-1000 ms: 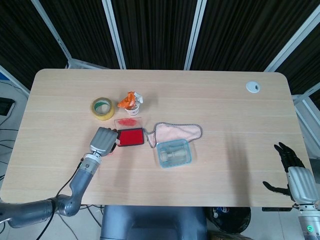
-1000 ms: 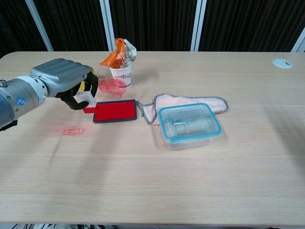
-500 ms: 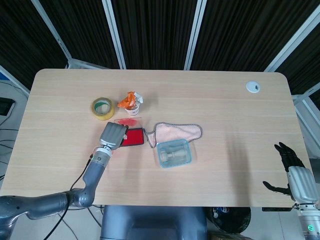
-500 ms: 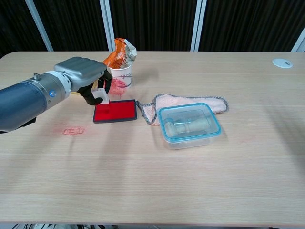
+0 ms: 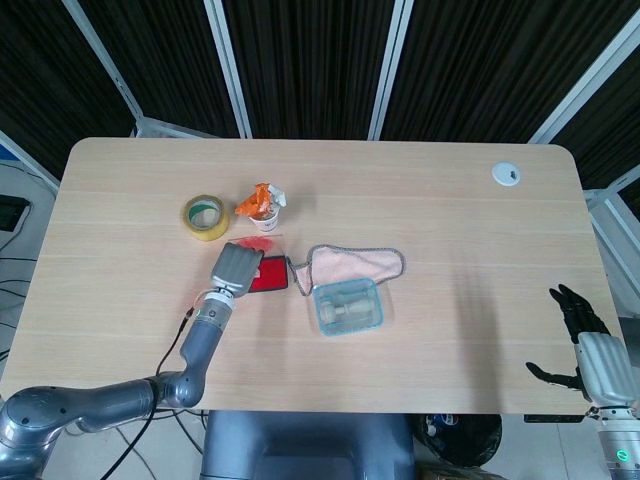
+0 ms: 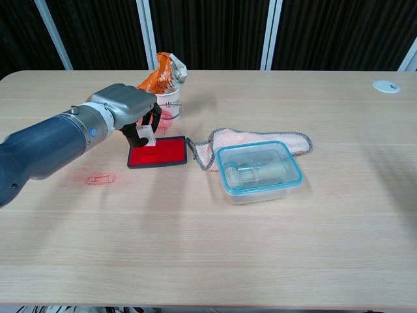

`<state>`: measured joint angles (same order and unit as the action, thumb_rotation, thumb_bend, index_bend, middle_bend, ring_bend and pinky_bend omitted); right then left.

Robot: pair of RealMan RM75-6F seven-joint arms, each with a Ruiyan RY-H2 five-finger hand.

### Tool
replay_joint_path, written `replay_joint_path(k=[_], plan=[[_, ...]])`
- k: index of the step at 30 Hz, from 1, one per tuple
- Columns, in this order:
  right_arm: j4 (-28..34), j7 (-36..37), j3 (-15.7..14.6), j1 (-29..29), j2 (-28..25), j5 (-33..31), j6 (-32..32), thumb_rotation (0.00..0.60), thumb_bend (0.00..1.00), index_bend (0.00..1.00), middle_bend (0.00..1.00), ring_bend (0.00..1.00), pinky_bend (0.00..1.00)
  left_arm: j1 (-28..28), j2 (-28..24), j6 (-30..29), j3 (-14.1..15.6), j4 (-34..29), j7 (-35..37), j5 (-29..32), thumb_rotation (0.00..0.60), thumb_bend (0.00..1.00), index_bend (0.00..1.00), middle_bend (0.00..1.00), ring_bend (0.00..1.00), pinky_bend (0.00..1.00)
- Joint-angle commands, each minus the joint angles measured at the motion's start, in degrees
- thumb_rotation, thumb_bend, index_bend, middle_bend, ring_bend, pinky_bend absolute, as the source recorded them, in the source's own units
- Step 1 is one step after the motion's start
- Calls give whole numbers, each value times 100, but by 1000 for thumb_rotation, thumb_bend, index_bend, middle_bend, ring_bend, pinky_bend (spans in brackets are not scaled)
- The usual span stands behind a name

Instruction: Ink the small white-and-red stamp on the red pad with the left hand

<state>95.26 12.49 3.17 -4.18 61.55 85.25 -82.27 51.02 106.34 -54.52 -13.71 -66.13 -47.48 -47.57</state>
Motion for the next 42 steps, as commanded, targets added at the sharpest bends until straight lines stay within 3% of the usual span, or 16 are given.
replay_joint_path(k=[1,32,42], plan=[[4,1,-1,-1,-3,-2,5,600,104,0,0,0,185,23,37,25,1,59,18,29,600,624,735,750,574,667],[31,-8,8,-12,4,-44,42,600,112,0,0,0,185,139,318,348,149,743,215,87,600,624,738,754,577,670],[36,-26,9,-7,12,-46,34,600,113,0,0,0,185,146,243,271,108,650,291,9,600,624,738,754,577,670]])
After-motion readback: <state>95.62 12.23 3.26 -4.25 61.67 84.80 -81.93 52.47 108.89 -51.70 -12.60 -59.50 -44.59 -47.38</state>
